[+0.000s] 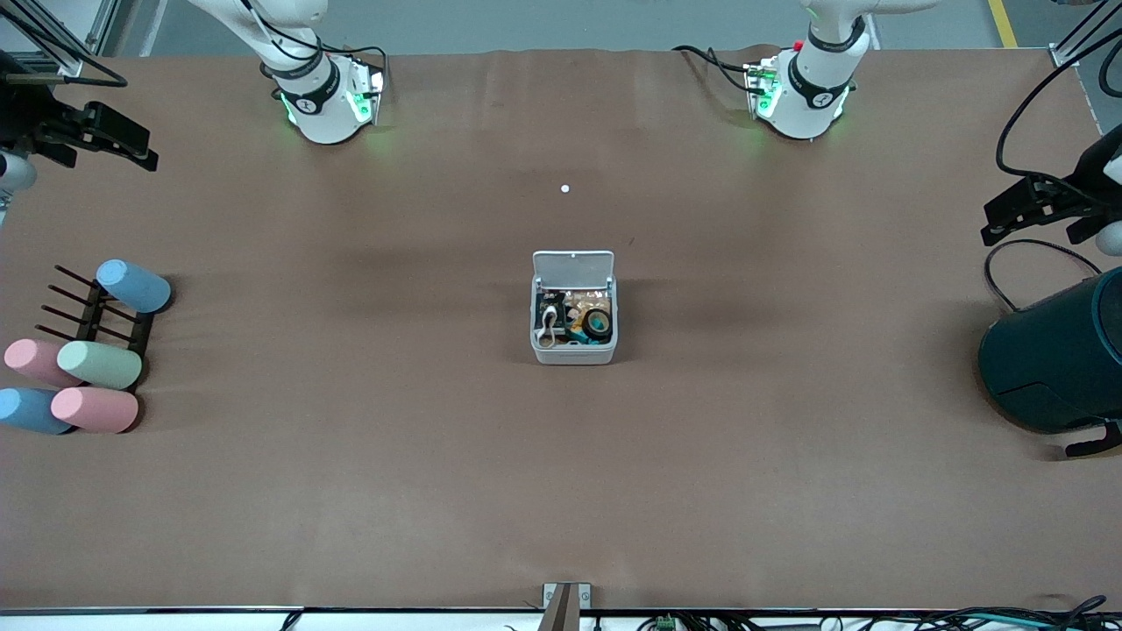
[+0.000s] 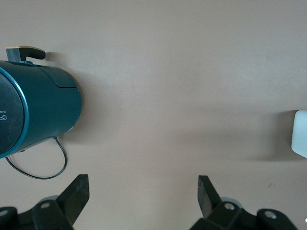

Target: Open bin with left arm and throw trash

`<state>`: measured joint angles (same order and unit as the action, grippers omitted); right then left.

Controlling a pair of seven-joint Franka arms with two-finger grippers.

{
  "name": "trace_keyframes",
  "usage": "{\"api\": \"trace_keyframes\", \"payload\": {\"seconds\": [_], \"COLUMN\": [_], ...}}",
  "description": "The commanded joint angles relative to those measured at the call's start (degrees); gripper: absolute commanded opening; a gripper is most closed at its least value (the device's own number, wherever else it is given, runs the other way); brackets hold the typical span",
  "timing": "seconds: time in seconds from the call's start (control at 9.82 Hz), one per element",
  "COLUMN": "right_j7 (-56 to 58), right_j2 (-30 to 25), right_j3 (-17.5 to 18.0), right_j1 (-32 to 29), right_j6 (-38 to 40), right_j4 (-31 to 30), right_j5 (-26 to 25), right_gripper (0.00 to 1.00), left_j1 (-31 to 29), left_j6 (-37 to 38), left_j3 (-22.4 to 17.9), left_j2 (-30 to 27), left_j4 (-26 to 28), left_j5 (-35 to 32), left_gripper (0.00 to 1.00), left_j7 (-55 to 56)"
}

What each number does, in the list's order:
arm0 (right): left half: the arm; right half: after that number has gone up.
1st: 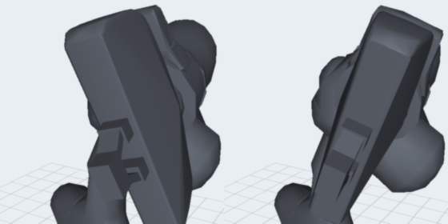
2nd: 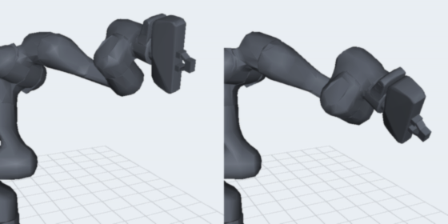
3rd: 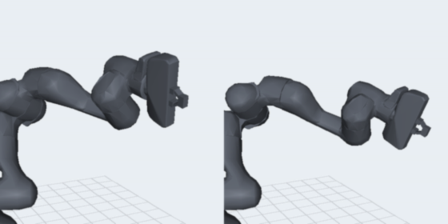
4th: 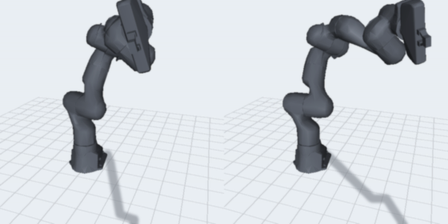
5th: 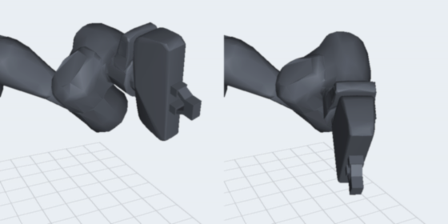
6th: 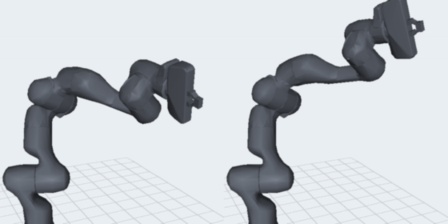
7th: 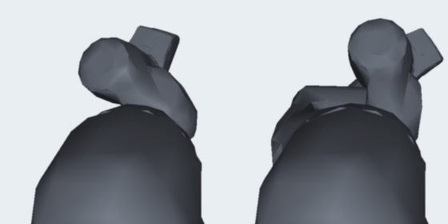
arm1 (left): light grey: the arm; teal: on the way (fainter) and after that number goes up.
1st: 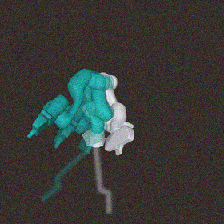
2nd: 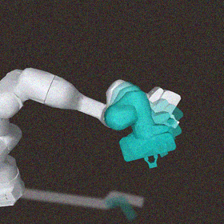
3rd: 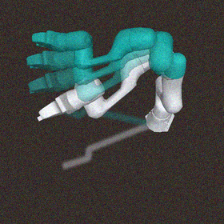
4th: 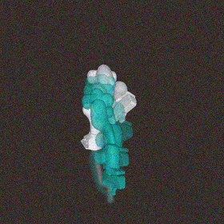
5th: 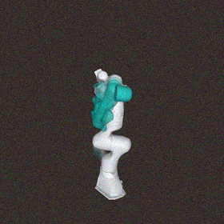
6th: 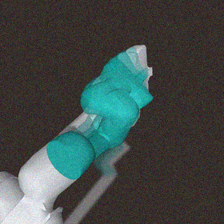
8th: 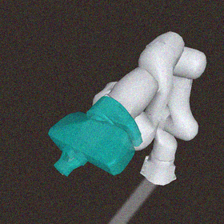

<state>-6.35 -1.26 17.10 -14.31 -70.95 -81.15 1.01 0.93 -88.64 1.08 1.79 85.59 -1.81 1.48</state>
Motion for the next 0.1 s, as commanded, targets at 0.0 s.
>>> {"api": "trace_keyframes", "payload": {"seconds": [0.0], "right_j7": [0.81], "right_j2": [0.47], "right_j3": [0.57], "right_j1": [-0.37], "right_j6": [-0.68], "right_j4": [0.03], "right_j5": [-0.57], "right_gripper": [1.0], "left_j1": [-0.14], "left_j6": [0.49], "left_j3": [-0.11], "left_j2": [1.02], "left_j4": [-1.74], "left_j5": [0.41], "left_gripper": [1.0], "left_j7": [0.37]}}
